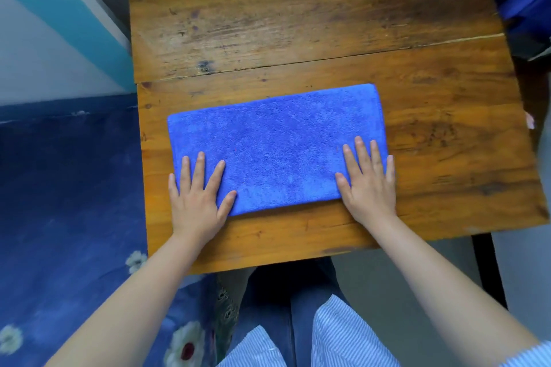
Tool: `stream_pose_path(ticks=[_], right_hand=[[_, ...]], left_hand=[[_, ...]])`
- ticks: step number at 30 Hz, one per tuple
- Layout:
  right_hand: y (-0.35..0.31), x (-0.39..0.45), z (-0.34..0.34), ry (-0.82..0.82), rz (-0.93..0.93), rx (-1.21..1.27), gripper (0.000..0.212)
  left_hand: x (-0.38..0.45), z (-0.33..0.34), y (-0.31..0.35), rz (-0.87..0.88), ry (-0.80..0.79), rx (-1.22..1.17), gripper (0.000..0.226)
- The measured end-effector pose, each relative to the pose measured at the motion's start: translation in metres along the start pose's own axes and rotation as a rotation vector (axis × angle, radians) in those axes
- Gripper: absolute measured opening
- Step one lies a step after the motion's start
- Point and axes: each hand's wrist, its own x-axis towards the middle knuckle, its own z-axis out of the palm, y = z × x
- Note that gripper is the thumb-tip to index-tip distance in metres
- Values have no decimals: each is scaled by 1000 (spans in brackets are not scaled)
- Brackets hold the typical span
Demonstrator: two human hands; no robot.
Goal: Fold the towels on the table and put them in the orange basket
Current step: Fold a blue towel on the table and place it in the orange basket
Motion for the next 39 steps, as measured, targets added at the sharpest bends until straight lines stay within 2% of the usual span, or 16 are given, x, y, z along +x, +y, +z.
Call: stream_pose_path(ticks=[3, 6, 10, 13, 21, 25, 28, 33, 37, 39], right_hand=[[11, -2, -2, -6, 84, 54, 56], [11, -5, -8, 4, 230, 214, 60], [2, -11, -17, 4, 348, 313, 66], [-5, -9, -25, 40, 411, 310, 68], [-8, 2, -28, -14, 510, 276, 74], [-7, 7, -29, 24, 555, 315, 64], [-4, 10, -30, 13, 573, 337, 47], [-1, 21, -42, -99, 632, 409, 19], [10, 26, -49, -184, 681, 460, 24], [18, 26, -50, -228, 676, 502, 12]], left_hand=[[-3, 2, -4, -45, -63, 14, 80], [1, -6, 3, -29, -42, -9, 71], [14, -16, 32, 135, 66, -54, 58], [34, -13, 58, 183, 53, -76, 54], [57, 11, 95, 65, 39, -42, 58], [58, 10, 96, 60, 35, -53, 58], [60, 1, 102, 49, 13, -67, 57], [98, -33, 138, 275, 28, -68, 55], [144, -54, 188, 367, -169, -156, 61], [161, -63, 204, 319, -312, -293, 64]])
